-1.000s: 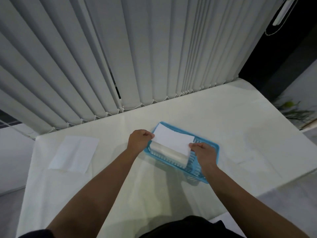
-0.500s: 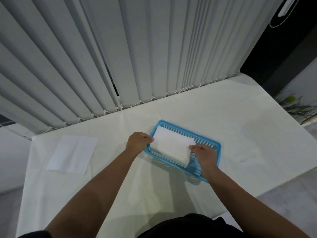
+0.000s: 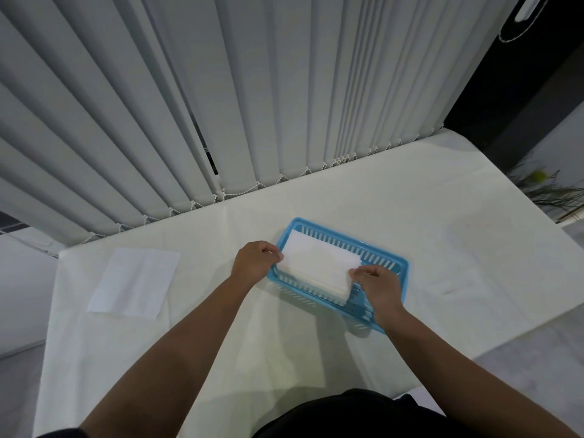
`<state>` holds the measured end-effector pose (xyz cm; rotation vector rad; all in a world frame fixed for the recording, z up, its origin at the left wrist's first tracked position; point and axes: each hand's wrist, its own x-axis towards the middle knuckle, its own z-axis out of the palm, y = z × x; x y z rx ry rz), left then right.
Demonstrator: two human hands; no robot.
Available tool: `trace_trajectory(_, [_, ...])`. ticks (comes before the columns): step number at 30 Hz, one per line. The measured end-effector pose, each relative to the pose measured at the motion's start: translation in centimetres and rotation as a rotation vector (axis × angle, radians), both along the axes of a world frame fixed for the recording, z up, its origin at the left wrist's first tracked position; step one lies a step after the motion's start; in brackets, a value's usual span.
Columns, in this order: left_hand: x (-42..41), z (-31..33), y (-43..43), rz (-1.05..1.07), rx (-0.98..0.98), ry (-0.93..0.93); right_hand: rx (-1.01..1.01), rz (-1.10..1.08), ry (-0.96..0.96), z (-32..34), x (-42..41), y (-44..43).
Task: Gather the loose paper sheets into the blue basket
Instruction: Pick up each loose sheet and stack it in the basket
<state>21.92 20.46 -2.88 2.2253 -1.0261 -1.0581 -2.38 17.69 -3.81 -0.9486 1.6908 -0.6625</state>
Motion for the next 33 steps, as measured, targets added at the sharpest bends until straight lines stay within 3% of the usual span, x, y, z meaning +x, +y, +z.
trace_trajectory(12, [-1.2,-0.1,-0.9,-0.200,0.012,-0.191,0.037,0.060,0.030,0.0,0.4,0.9])
trace_trajectory(33, [-1.6,0.4,-0.4,-0.327,0.082,-0.253,0.147,0.255,-0.103,0.9,1.8,2.1])
